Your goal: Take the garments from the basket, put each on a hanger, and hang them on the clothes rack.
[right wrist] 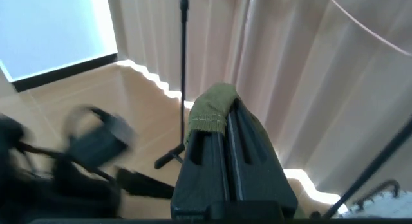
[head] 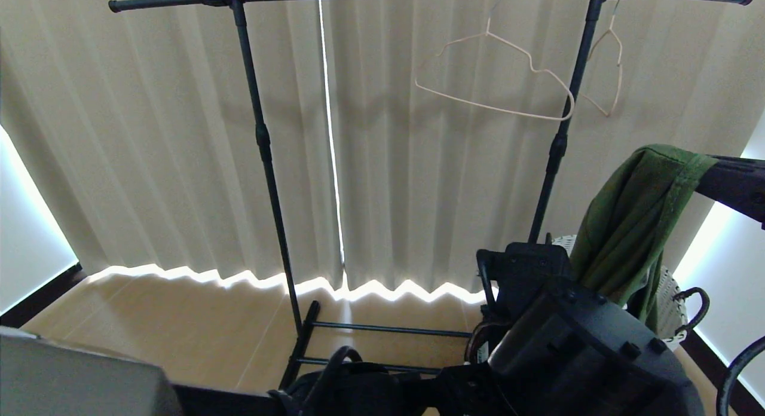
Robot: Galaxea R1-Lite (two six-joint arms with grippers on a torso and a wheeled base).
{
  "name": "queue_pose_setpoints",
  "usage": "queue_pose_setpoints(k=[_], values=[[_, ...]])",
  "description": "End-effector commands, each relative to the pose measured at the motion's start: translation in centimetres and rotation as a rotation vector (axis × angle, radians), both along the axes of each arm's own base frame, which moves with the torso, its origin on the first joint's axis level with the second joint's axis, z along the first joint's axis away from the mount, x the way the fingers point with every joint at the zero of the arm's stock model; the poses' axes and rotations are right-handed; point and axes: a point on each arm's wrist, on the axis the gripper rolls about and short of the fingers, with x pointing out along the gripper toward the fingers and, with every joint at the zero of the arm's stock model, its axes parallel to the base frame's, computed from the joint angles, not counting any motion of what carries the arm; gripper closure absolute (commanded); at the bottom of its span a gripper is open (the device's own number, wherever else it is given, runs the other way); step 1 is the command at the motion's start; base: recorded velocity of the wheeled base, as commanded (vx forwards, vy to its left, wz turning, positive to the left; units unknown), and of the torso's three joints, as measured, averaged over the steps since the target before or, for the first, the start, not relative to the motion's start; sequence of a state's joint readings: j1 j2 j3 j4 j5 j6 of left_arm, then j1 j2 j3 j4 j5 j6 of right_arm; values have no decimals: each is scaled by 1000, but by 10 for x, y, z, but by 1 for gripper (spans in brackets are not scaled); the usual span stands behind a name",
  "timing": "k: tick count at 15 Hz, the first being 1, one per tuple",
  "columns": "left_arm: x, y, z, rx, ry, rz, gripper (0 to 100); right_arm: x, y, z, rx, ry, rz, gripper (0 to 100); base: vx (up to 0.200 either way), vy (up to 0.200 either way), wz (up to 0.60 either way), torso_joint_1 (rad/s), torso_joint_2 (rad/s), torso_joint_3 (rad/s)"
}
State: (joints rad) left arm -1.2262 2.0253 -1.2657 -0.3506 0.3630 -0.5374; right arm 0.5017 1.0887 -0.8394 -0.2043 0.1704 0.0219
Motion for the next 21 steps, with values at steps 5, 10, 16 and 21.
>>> queue_pose_setpoints(k=[5,10,16,21], values=[[29,-12,-35,79,9,90,0,-7,-2,5,14,-26,9,100,0,0,0,0,0,0],[25,-8,-43,155,23,102,100,-9,-4,6,17,-32,6,100,0,0,0,0,0,0],[-26,68,11,232,-131,124,100,-7,-3,-10,-9,15,6,100,0,0,0,0,0,0],[-18,172,80,191,-308,224,100,-6,-2,-14,-16,27,6,100,0,0,0,0,0,0]])
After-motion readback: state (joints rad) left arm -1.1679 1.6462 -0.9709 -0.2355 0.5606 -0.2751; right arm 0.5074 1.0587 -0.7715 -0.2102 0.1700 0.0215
